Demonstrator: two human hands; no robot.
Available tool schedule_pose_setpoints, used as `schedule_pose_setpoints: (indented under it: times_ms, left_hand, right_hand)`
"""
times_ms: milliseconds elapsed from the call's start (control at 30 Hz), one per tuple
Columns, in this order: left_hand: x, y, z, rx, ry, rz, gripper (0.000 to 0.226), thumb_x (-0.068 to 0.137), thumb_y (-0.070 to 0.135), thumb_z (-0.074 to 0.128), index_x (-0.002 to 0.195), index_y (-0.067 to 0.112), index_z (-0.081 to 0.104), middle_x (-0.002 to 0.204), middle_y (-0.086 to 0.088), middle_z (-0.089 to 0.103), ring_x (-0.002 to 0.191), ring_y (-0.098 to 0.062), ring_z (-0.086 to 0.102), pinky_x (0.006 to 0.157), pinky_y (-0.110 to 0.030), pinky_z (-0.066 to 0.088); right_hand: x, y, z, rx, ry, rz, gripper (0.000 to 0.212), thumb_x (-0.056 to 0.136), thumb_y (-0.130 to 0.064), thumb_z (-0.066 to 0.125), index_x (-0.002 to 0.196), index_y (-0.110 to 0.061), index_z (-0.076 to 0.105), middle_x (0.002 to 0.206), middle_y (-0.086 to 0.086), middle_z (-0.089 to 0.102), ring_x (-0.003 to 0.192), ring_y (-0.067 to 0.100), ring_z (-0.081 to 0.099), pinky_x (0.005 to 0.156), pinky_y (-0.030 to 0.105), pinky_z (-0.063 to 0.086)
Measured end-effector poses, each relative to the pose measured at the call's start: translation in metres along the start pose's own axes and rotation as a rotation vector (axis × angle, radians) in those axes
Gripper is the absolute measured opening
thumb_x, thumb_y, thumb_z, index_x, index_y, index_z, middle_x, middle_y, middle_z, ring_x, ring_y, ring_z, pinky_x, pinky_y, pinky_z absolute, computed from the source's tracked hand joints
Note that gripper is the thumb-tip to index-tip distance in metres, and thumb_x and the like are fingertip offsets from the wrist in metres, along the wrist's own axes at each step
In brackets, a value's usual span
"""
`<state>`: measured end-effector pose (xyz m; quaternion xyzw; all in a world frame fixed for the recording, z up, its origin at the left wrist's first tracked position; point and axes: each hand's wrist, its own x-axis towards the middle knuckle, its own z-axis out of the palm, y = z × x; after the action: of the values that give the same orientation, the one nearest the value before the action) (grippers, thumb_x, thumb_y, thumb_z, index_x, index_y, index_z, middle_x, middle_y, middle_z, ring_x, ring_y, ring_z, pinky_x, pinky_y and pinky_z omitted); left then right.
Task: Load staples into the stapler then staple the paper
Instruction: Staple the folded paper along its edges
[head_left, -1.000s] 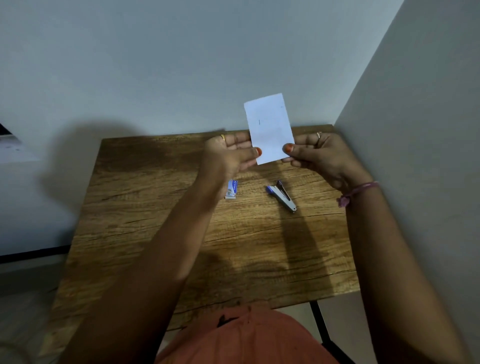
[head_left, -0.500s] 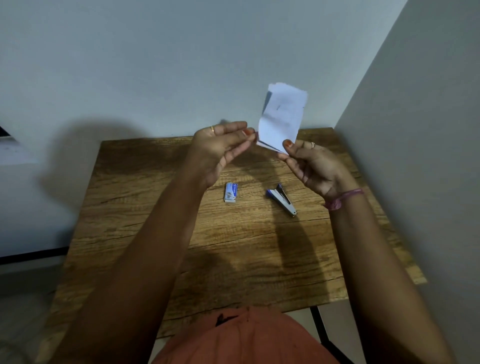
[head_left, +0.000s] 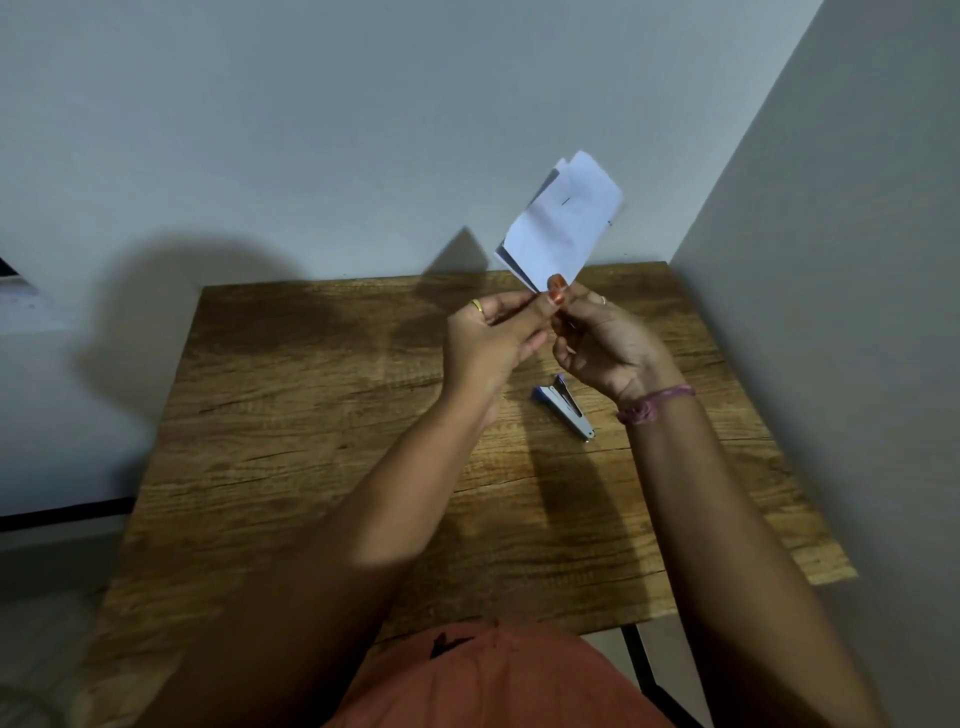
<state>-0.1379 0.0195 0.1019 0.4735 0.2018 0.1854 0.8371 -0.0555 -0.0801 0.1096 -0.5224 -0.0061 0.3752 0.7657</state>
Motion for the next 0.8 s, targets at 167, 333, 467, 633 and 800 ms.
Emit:
schedule_pose_setpoints:
  times_ms: [167,333,467,633,800]
  left_hand:
    - [0.005,0.001,0.002,-0.057,0.033,0.014,0.009,0.08,-0.001,0.07,0.077,0.006,0.066,0.066,0.0,0.072,0.067,-0.011,0.071,0.065,-0.021,0.057]
    - [0.004,0.001,0.0,-0.05,0.029,0.026,0.007,0.082,-0.001,0.069,0.077,0.004,0.065,0.068,-0.005,0.07,0.065,-0.013,0.07,0.065,-0.022,0.057]
    - [0.004,0.007,0.002,0.029,-0.005,0.04,0.006,0.083,-0.001,0.067,0.078,0.001,0.064,0.061,-0.002,0.07,0.057,-0.008,0.067,0.059,-0.018,0.056]
    - [0.003,0.013,0.003,0.074,-0.018,0.041,0.008,0.081,-0.001,0.07,0.085,-0.005,0.064,0.06,-0.002,0.069,0.056,-0.01,0.066,0.058,-0.019,0.056]
    - [-0.003,0.016,0.004,0.058,-0.049,0.035,0.007,0.08,-0.001,0.07,0.083,-0.004,0.065,0.06,-0.004,0.07,0.057,-0.011,0.066,0.058,-0.018,0.055]
  right_hand:
    - [0.0,0.004,0.007,-0.025,-0.009,-0.008,0.016,0.091,-0.017,0.055,0.081,-0.027,0.062,0.067,-0.013,0.062,0.059,-0.003,0.054,0.051,0.014,0.03]
    - [0.0,0.004,0.004,-0.037,-0.032,0.011,0.01,0.086,-0.023,0.062,0.079,-0.027,0.067,0.071,-0.011,0.051,0.058,0.0,0.042,0.05,0.012,0.032]
    - [-0.002,-0.004,0.001,-0.086,0.0,-0.03,0.015,0.082,-0.017,0.065,0.07,-0.023,0.073,0.067,-0.011,0.052,0.055,0.0,0.043,0.05,0.013,0.028]
    - [-0.002,-0.025,-0.003,-0.036,0.057,-0.091,0.012,0.072,-0.017,0.072,0.061,-0.023,0.071,0.062,-0.013,0.048,0.053,0.0,0.043,0.054,0.017,0.026]
    - [-0.001,-0.035,-0.01,-0.015,0.072,-0.138,0.006,0.068,-0.023,0.075,0.065,-0.026,0.071,0.062,-0.015,0.053,0.055,-0.001,0.044,0.056,0.02,0.025]
